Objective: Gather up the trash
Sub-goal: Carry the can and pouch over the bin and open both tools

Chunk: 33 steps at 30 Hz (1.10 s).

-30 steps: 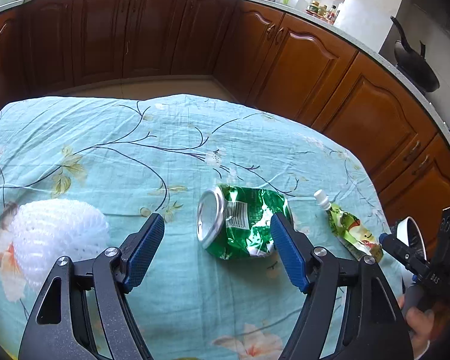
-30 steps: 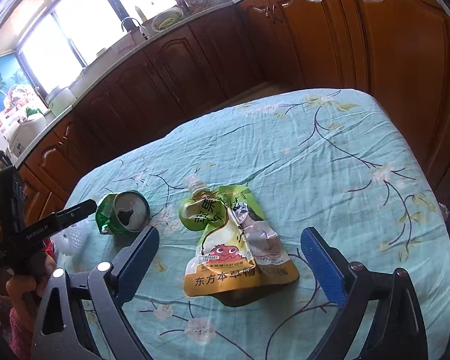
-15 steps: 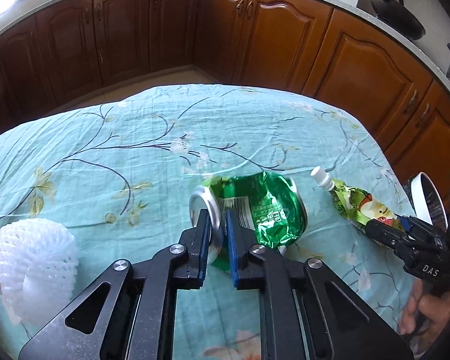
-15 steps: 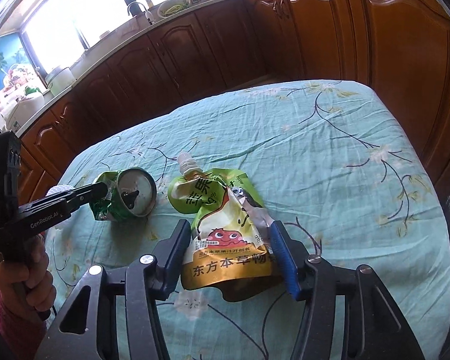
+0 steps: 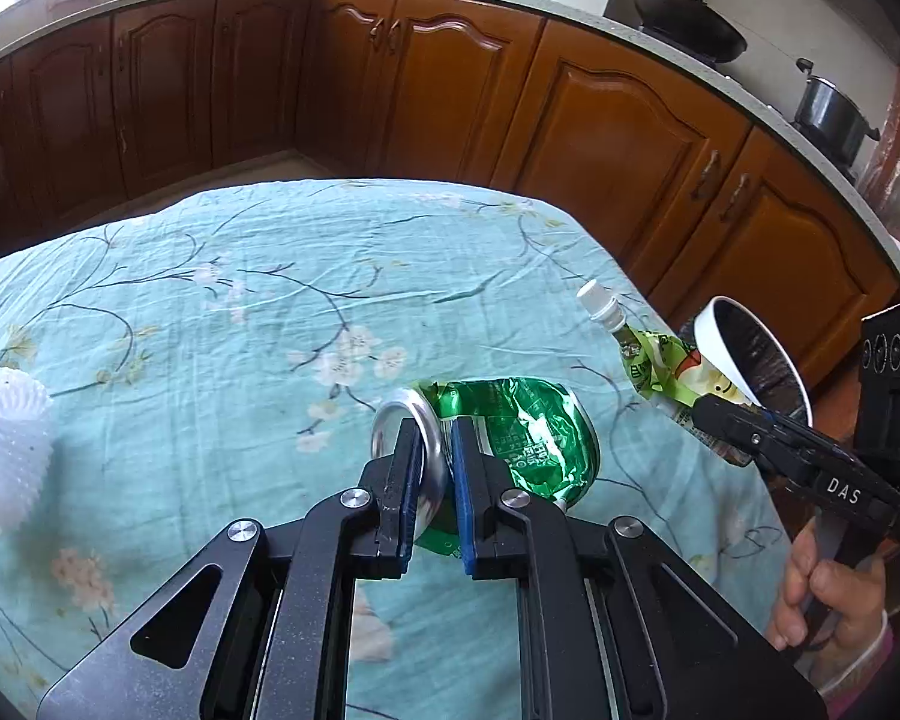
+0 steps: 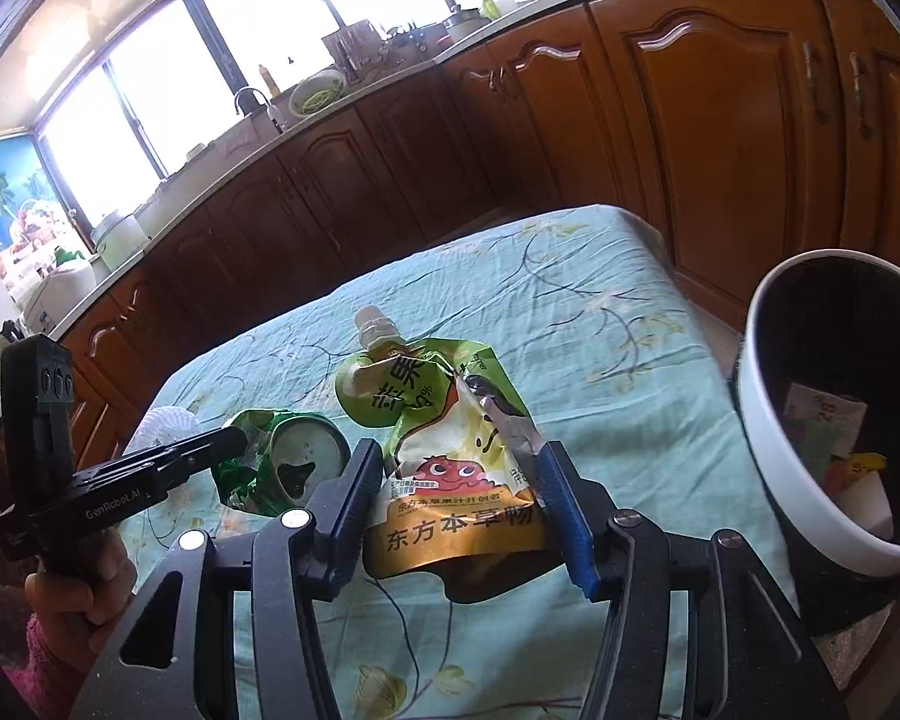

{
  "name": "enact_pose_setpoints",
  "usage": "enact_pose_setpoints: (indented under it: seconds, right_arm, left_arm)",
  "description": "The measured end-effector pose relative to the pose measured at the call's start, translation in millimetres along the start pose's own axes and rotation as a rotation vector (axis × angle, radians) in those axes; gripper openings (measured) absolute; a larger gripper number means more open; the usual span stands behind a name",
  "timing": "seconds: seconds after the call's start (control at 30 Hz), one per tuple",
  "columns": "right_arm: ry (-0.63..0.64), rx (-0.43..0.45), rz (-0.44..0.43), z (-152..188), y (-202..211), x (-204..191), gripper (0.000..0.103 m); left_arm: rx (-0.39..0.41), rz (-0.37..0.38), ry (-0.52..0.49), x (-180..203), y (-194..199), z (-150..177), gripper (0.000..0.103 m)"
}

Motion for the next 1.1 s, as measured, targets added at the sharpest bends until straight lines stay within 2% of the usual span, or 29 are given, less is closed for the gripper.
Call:
enact_pose_setpoints:
  seconds: [0.3,0.77,1.1]
  right_arm:
    - [-0.062,0.077,0.049,5.1,51.2,35.7,0.055]
    - [-0.151,0.174,0.176,8.7,119.0,104.5,0.055]
    - [-0.188,0.194,0.223,7.2,133.4,133.5,0.055]
  left_arm:
    - [0.017,0.085,-0.057,62.8,10.0,4.2,0.009]
    - [0.033,0.165,-0.14,142.3,9.5,-5.8,0.009]
    - [0.042,0.21,-0.185,190.0,1.4,-19.3,0.009]
Point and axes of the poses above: each gripper's, at about its wrist camera, not at the fingertips, and y roughly against the way its jaws point, x to its right, z to its underside, the point moved 7 cm from there along -y, roughly the way its jaws point, and after that the axes turned 5 degrees about -z, right-handed, at the moved point
